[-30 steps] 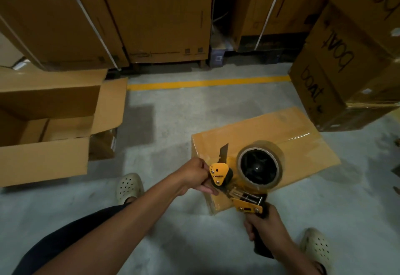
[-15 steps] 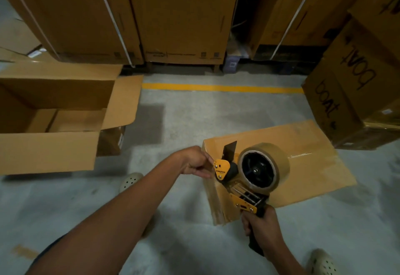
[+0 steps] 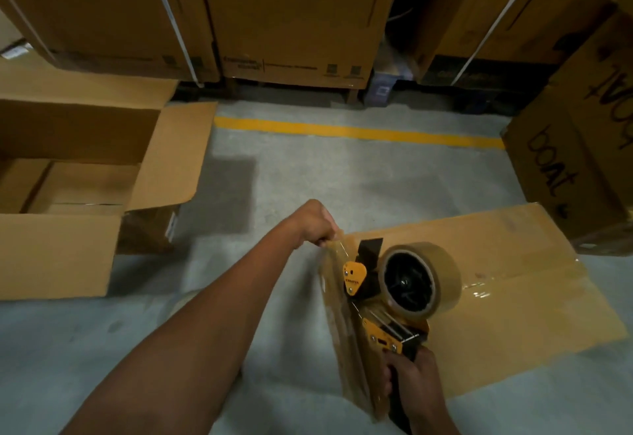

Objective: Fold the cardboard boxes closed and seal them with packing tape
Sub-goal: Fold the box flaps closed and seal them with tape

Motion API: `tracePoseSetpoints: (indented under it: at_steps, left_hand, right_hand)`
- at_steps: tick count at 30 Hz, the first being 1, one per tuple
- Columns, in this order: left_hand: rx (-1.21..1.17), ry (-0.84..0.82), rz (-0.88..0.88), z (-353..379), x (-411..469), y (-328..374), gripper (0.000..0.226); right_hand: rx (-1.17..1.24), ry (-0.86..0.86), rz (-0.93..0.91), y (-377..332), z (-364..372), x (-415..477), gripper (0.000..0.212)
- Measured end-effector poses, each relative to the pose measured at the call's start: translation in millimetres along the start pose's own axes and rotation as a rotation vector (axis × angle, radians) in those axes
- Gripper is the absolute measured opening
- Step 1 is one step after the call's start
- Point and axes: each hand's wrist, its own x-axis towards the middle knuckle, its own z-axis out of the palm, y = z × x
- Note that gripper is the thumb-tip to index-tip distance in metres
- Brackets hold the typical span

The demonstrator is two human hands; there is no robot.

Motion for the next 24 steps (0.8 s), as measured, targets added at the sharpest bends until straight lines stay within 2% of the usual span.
tracePoseSetpoints:
  at_steps: [2,4,7,10,19,24]
  left_hand:
    - [-0.017,0.002,0.013,7,12,-4,0.012]
    - [-0.047,-0.009,0.059,8,19,-6,0.007]
    - [-0.057,-0.055,0.106,4,29,-7,0.014]
    - [-0.045,-0.059,0.126,2,33,-12,0.012]
    - [-0.132,-0.084,0.089,4,39,-35,0.013]
    - [-0.203,-0.071,0.053,7,39,-40,0.013]
  right_hand:
    - [-0.041,0.063,-0.024,2,0,6,0.018]
    - [-0.102,0.120,-0.056,5,-1,12,0.019]
    - [-0.144,0.190,-0.055,4,0,12,0.011]
    - [-0.272,0.215,-0.097,-3,5,10,0.023]
    - [-0.365,0.275,-0.077,-9,25,6,0.030]
    - [-0.416,0.228,-0.076,-13,28,6,0.031]
